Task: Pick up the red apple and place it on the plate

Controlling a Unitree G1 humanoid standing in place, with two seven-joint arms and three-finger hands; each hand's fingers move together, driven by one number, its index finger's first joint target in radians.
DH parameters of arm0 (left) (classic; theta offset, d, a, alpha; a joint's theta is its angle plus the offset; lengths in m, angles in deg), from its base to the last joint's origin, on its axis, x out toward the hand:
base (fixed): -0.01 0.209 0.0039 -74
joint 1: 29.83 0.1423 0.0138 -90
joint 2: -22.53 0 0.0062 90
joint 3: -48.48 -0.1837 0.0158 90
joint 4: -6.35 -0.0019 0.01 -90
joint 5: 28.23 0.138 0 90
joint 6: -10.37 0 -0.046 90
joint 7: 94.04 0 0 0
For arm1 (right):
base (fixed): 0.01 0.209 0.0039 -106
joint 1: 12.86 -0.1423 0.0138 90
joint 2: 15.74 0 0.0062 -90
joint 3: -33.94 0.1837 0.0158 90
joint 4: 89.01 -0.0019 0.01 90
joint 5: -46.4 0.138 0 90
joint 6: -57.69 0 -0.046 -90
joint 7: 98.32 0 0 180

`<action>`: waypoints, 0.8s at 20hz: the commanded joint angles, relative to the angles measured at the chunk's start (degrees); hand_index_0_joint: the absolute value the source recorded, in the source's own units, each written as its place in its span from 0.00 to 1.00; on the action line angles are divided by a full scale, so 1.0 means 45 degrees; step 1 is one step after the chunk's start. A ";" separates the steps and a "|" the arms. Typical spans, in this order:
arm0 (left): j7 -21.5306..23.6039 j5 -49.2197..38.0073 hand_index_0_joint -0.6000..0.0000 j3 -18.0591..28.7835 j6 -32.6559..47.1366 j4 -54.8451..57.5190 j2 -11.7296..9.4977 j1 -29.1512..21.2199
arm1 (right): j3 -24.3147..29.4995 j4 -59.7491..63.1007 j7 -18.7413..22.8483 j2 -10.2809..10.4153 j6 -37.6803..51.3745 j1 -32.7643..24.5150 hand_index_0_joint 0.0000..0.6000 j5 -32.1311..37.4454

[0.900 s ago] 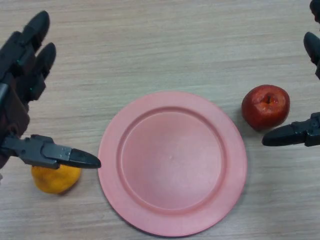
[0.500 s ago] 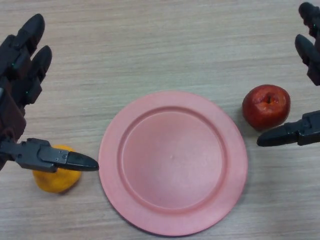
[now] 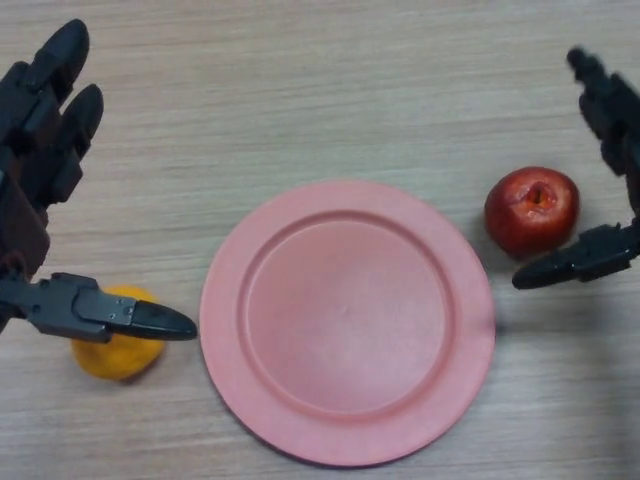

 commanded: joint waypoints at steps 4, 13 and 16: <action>0.0471 -0.0482 1.00 0.1582 0.0977 0.0902 -0.0565 -0.0108 | 0.0254 0.1828 0.1634 -0.0633 0.1935 -0.1660 0.83 -0.1969; 0.0632 -0.1213 1.00 0.2463 0.0733 0.1282 -0.0701 0.0158 | -0.0379 -0.3269 0.1624 0.0557 -0.1610 -0.1289 1.00 -0.1405; 0.0586 -0.1299 1.00 0.2380 0.0470 0.1300 -0.0707 0.0107 | -0.1442 -0.6333 0.1551 0.1807 -0.3427 -0.0136 1.00 -0.1073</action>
